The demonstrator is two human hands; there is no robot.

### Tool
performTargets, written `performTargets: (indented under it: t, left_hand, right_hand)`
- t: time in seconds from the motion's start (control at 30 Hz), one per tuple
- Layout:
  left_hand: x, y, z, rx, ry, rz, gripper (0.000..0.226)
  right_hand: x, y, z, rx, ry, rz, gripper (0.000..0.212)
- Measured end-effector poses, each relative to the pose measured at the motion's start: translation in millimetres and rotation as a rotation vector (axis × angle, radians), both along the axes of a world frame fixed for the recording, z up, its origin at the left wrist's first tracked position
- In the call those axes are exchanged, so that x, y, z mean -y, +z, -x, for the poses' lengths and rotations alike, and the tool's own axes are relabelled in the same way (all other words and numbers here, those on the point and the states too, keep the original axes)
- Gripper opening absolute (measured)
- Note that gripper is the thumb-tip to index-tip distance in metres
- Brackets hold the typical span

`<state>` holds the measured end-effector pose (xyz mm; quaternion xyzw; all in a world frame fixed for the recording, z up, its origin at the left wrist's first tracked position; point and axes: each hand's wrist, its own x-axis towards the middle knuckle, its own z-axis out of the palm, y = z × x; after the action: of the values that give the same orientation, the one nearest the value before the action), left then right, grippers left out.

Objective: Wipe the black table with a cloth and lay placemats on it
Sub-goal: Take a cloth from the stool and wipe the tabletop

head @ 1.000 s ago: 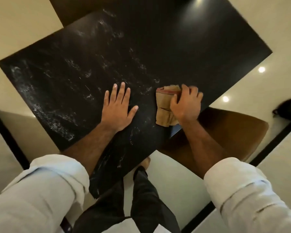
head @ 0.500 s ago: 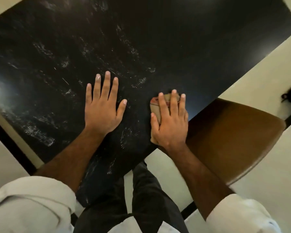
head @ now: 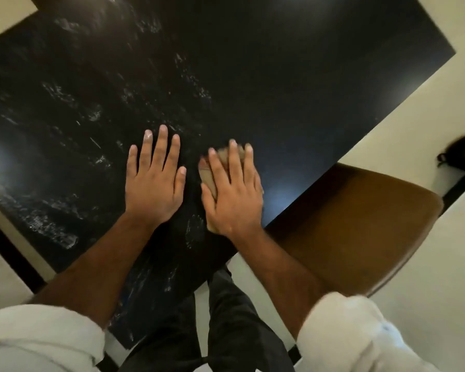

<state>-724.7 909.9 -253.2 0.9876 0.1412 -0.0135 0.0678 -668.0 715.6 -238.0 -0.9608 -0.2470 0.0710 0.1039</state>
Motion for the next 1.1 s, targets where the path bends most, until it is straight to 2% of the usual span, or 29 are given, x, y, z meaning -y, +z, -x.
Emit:
performTargets:
  t: [0.1,0.23,0.33,0.4,0.5,0.6,0.7,0.77,0.9,1.0,1.1]
  left_hand:
    - [-23,2,5,-0.002,0.028,-0.002,0.073]
    - [-44,1,11,-0.003,0.058,-0.011,0.073]
    - [-41,-1,9,0.010,0.061,-0.004,0.073]
    - [-41,-2,11,0.006,0.065,-0.033,0.073]
    - [-41,0,13,0.004,0.065,-0.029,0.073]
    - [-41,2,13,0.001,0.045,-0.014,0.072]
    - [-52,3,19,-0.002,0.039,0.009,0.073]
    - [-61,2,23,-0.005,0.051,-0.005,0.073]
    - [-63,-1,23,0.019,0.059,-0.016,0.072]
    - [-62,-5,25,0.035,0.060,-0.035,0.071]
    - [-63,-3,29,0.034,0.060,-0.039,0.071]
  right_hand:
    - [37,3,-4,-0.011,-0.133,0.089,0.078]
    - [22,6,-85,-0.010,-0.317,0.085,0.073]
    - [-34,4,-123,0.068,-0.257,0.067,0.071]
    - [-72,0,-119,0.105,-0.186,0.044,0.071]
    - [-93,-1,-77,0.088,-0.017,0.015,0.070]
    - [-59,-2,-22,0.044,0.112,0.015,0.073]
    - [-9,3,4,-0.021,0.054,0.102,0.074]
    - [4,6,-17,-0.028,-0.045,0.128,0.073]
    - [-44,5,-89,0.051,-0.200,0.091,0.071]
    - [-103,-1,-101,0.101,-0.136,0.067,0.072]
    - [-116,-3,-44,0.100,0.024,0.035,0.071]
